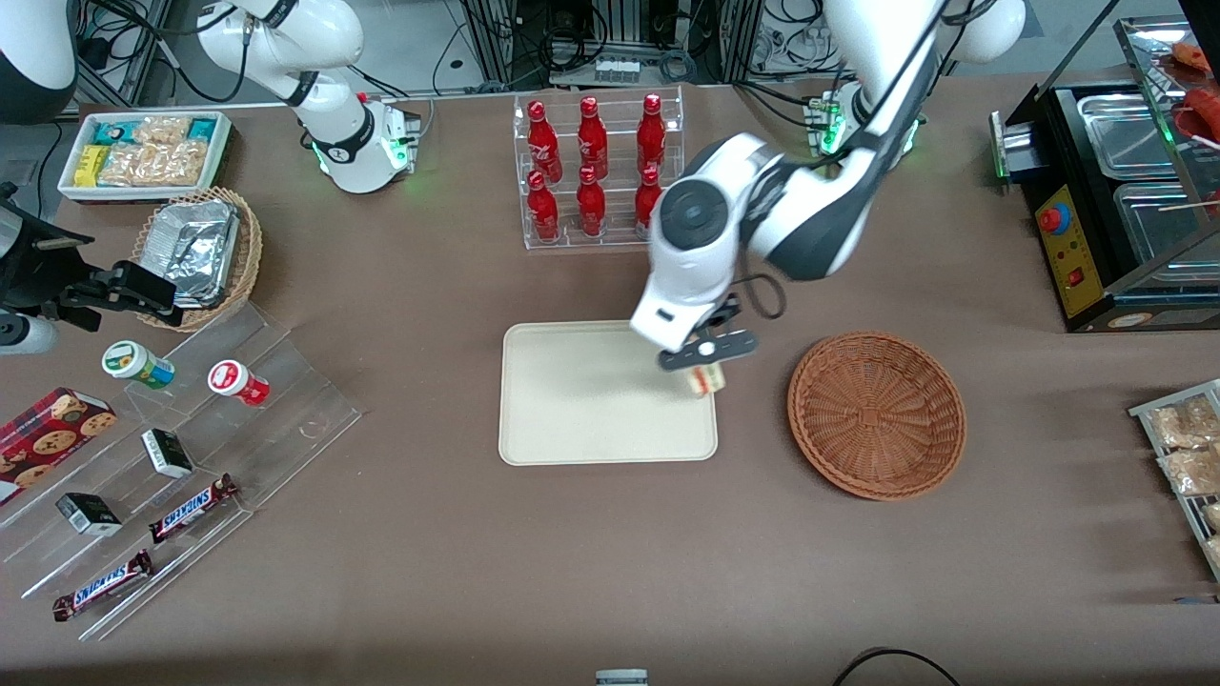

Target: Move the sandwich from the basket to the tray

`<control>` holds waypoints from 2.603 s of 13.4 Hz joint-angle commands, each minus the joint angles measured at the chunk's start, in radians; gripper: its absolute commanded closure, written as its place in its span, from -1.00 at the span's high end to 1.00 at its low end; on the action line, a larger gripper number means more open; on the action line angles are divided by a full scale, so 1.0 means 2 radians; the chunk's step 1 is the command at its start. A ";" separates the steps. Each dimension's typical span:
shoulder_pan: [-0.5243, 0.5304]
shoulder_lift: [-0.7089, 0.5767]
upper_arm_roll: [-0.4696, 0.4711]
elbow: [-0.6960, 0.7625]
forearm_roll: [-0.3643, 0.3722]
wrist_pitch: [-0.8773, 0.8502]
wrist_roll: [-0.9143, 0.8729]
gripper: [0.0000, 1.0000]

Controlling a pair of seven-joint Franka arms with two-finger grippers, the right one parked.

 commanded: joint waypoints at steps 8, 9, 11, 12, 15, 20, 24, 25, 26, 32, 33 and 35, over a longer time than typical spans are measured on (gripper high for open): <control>-0.037 0.095 0.007 0.043 0.022 0.153 -0.020 -1.00; -0.045 0.097 0.007 0.039 0.050 0.154 -0.013 -1.00; -0.054 0.111 0.007 0.036 0.071 0.172 0.006 -1.00; -0.056 0.115 0.007 0.035 0.072 0.183 0.007 -1.00; -0.057 0.117 0.006 0.035 0.072 0.186 0.007 -1.00; -0.067 0.134 0.006 0.035 0.072 0.204 0.017 -1.00; -0.067 0.133 0.006 0.030 0.072 0.198 0.015 0.97; -0.066 0.129 0.006 0.031 0.071 0.185 0.015 0.98; -0.066 0.124 0.006 0.035 0.071 0.160 0.015 0.98; -0.040 0.026 0.011 0.035 0.025 0.046 0.007 0.98; -0.024 0.000 0.011 0.035 0.012 0.024 0.009 0.98; 0.006 -0.050 0.011 0.037 0.002 -0.031 0.009 0.98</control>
